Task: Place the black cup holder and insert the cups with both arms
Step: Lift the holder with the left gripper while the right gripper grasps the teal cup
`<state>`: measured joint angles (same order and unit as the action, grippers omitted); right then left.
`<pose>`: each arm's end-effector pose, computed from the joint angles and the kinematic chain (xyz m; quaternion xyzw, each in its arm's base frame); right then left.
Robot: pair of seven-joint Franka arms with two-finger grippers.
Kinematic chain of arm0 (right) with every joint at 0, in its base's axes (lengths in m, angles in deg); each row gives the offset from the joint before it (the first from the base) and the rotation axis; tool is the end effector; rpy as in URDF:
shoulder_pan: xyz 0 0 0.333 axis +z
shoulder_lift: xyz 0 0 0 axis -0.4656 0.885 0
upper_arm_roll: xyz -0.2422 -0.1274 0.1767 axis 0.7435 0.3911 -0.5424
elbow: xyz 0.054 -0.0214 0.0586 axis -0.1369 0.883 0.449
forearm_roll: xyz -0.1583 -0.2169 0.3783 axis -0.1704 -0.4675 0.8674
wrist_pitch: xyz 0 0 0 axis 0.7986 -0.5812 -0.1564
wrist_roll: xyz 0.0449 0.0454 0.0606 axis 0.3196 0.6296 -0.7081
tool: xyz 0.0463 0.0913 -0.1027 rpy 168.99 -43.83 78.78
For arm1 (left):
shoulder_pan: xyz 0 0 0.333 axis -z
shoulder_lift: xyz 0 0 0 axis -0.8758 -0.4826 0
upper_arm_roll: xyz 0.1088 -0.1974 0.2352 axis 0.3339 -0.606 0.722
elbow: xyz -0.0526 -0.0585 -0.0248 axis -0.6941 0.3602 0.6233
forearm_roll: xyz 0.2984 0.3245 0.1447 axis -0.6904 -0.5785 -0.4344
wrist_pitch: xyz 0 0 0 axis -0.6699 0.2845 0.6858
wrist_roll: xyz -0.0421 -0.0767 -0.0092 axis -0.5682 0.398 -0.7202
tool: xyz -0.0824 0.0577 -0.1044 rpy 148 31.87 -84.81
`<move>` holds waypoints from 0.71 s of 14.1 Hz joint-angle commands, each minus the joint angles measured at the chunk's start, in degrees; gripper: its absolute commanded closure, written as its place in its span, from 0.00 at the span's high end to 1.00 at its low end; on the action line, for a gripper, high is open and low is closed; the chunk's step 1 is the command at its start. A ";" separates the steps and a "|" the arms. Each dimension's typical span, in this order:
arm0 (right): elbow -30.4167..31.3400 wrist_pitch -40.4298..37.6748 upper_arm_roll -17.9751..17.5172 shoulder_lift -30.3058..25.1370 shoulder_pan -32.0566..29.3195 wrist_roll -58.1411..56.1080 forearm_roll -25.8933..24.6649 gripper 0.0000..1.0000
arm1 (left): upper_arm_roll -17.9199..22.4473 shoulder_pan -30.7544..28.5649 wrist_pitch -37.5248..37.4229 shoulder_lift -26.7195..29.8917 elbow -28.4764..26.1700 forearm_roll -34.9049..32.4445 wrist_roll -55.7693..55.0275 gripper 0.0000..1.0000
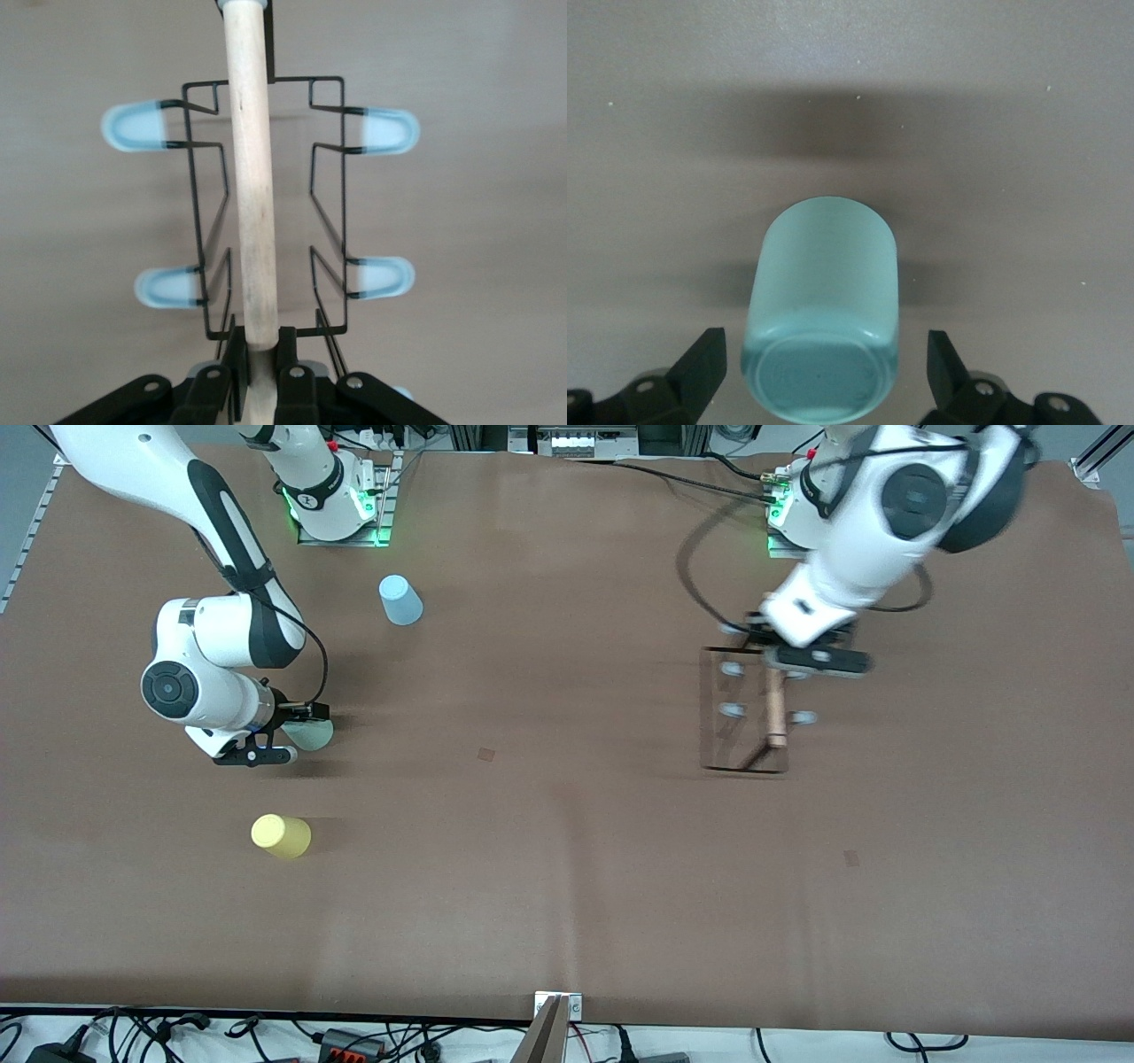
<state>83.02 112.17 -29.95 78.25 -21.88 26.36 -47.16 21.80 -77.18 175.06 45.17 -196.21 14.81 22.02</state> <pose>0.5821 0.0333 0.1304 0.9912 0.0170 -0.1300 0.0204 0.5331 -0.2831 0.3830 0.9971 -0.0328 -0.0476 0.0485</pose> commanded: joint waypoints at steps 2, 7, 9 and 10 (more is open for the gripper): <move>0.76 1.14 -0.16 -0.27 -0.16 0.59 0.40 0.96 | -5.51 5.45 -1.62 -16.57 15.21 -2.76 -15.50 0.01; -0.03 1.14 -0.16 -0.01 -0.16 1.56 0.40 0.89 | -5.16 17.43 0.92 -29.50 24.47 -13.65 -30.97 0.01; -0.21 1.66 -0.16 0.43 -0.33 1.47 0.40 0.86 | -5.16 19.18 4.25 -32.32 24.92 -15.69 -34.06 0.01; -0.21 1.66 -0.16 0.44 -0.33 1.47 0.40 0.80 | -4.90 20.42 5.40 -33.12 24.92 -15.87 -35.20 0.01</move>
<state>82.91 113.03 -29.94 78.45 -21.91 27.17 -47.15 16.87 -58.73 179.74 15.06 -174.55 0.85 -10.22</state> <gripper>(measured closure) 0.132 0.837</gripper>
